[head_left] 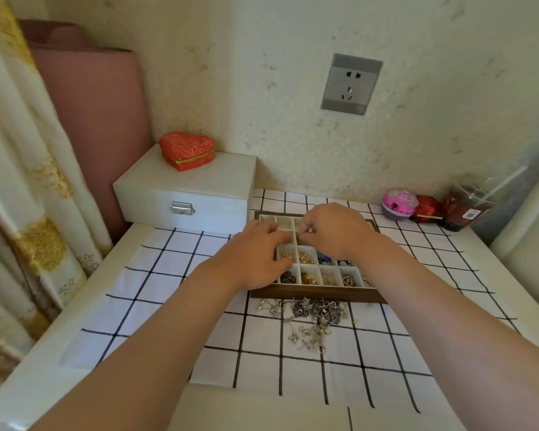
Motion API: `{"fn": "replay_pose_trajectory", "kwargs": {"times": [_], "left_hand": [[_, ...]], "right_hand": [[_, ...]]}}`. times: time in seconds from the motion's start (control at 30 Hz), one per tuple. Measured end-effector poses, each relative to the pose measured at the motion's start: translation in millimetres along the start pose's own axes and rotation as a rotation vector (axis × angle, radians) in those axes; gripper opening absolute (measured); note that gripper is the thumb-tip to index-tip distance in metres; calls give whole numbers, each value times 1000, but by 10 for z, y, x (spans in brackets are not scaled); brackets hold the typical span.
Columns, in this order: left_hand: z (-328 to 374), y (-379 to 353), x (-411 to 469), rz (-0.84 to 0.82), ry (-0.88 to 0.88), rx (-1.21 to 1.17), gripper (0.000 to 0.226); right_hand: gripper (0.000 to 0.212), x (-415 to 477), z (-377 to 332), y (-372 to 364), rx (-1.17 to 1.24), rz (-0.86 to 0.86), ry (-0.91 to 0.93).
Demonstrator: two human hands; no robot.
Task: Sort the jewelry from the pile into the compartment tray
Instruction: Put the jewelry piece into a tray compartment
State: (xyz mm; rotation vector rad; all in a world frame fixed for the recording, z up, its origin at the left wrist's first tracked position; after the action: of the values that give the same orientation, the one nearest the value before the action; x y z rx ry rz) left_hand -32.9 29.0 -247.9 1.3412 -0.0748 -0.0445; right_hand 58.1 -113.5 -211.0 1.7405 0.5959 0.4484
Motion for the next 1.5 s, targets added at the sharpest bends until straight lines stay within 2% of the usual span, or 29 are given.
{"fn": "replay_pose_trajectory", "kwargs": {"times": [0.1,0.27,0.43,0.7,1.07,1.27,1.4,1.5], "left_hand": [[1,2,16,-2,6,2,57],[14,-7,30,12,13,9,56],[11,-29,40,17,14,10,55],[37,-51,54,22,11,58,58],[85,-40,-9,47,-7,40,62],[163,88,-85,211,-90,-15,39],[248,113,-244,259,-183,-26,17],[258,66,-392,250,-243,17,10]], "right_hand": [[19,15,10,-14,-12,-31,-16],[24,-8,38,-52,110,-39,-39],[25,0,134,-35,215,-139,-72],[31,-92,120,-11,263,-133,-101],[33,-171,162,-60,250,-72,-27],[29,-351,85,134,246,107,72],[21,-688,10,165,269,29,126],[16,-895,17,117,274,-36,188]]}}
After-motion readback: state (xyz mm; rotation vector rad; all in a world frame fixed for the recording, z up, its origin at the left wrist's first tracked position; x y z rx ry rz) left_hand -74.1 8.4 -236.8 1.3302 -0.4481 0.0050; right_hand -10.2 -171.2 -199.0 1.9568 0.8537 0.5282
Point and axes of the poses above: each hand's wrist, its own x-axis towards the middle knuckle, its own y-axis out of the back of the hand, z = x × y, the point moved 2 cm from there along x, towards the middle knuckle, and after that the axes turned 10 degrees about x, right-handed, at the moved point
